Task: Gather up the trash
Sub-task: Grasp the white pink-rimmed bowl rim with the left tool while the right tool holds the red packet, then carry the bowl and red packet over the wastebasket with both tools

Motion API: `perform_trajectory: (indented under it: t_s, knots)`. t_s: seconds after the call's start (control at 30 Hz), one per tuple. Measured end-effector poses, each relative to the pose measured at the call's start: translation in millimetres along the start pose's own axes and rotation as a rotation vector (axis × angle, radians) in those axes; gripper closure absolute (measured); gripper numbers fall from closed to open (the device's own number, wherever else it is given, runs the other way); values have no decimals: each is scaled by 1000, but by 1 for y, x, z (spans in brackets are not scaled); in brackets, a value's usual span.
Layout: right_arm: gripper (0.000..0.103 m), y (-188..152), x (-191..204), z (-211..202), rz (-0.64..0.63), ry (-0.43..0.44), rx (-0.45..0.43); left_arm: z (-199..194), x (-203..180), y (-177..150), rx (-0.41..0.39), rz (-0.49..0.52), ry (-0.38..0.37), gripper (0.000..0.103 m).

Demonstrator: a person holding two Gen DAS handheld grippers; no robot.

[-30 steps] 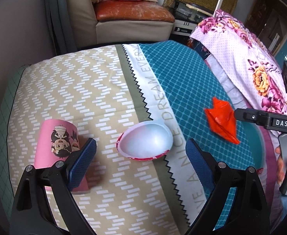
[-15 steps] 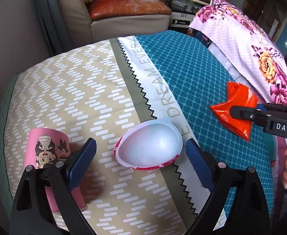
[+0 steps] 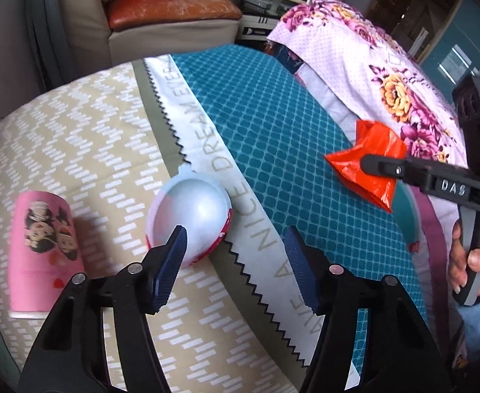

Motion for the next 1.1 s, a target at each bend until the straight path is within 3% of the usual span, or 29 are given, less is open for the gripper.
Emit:
perform_trajectory:
  t_s: [0.1,0.23,0.3,0.37,0.57,0.67,0.8,0.87,1.1]
  knots:
    - [81,-1,0,-5,7,7,-9,-13,9,13,-31,30,63,40]
    - [81,-1,2,-6,13,22,-9,-4,25,25,2,57,142,42]
    - [81,-1,2,-6,15,26,-8,6,33,25,40,65,167,60]
    - [81,-1,3,-6,16,29,-9,17,36,23,81,77,174,68]
    - [81,3,1,-5,27,32,-9,39,35,17,128,106,182,68]
    - [81,3,-2,-3,37,33,-8,39,33,17,110,99,183,67]
    - [81,1,-4,-1,48,34,-7,33,27,14,76,84,179,93]
    - [81,-1,-6,-2,57,33,-10,26,21,13,47,73,176,98]
    - [81,-16,-9,-12,71,20,-23,-3,5,-1,-20,21,175,98]
Point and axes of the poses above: each gripper's, at about its wrist camera, not at the fingertips, and z roughly the way its jaws point, x to its left, y to its top, the point moved 4 cm from there along z, roughly the way its jaws point
